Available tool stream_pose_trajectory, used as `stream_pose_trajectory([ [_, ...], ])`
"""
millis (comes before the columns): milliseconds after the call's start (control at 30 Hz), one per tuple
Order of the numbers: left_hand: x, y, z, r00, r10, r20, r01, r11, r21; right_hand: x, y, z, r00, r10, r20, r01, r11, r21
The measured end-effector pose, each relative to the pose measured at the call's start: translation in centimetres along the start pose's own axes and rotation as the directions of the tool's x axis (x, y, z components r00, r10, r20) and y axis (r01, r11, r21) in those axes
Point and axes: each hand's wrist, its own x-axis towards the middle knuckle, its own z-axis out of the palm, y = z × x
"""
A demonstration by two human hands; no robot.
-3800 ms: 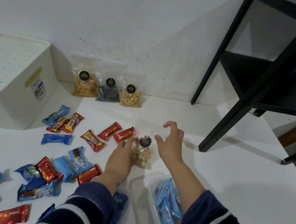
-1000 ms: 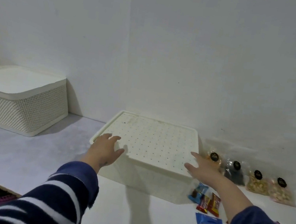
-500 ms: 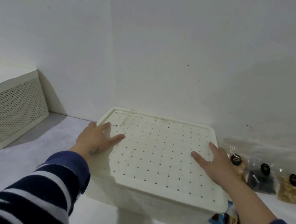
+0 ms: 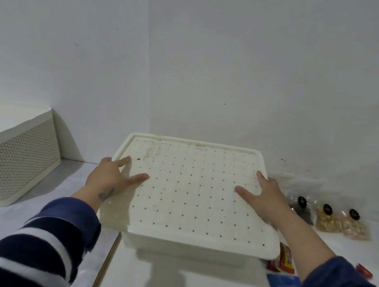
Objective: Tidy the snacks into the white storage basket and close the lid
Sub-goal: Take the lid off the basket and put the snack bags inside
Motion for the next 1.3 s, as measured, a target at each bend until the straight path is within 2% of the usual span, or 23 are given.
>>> stream_pose_trajectory([
  [133,-4.8,-4.4,-1.9,1.000,0.031,0.003,-0.031,0.999,0.027,-7.3,-1.7,2.1,0.999,0.016,-0.038,-0.017,1.000,-0.007],
  [233,-8.4,-8.5,-2.7,0.999,0.045,0.014,-0.045,0.998,0.042,-12.5,-2.1,4.8,0.999,0.035,-0.011,-0.034,0.998,0.047],
  [367,-12.5,-14.1,-3.6,0.997,0.060,0.044,-0.063,0.995,0.080,-18.5,-2.1,9.1,0.996,0.091,0.013,-0.091,0.995,0.030],
  [567,-16.2,-20.6,-2.2,0.990,0.021,0.136,-0.036,0.993,0.113,-23.3,-1.3,14.5,0.988,0.139,0.070,-0.138,0.990,-0.013],
  [767,-16.9,-23.9,0.8,0.969,-0.051,0.243,0.020,0.991,0.131,-23.5,0.6,18.8,0.959,0.235,0.157,-0.228,0.972,-0.065],
  [1033,-14.6,-24.5,4.4,0.947,-0.100,0.307,0.049,0.984,0.172,-19.9,3.5,22.6,0.916,0.338,0.216,-0.295,0.932,-0.209],
  [1167,-14.7,-24.6,5.8,0.955,-0.091,0.284,0.024,0.972,0.233,-19.0,4.1,23.6,0.912,0.361,0.194,-0.275,0.891,-0.362],
  [1300,-14.6,-24.6,5.5,0.946,-0.113,0.305,0.044,0.974,0.224,-18.6,3.8,23.1,0.903,0.370,0.217,-0.251,0.867,-0.431],
])
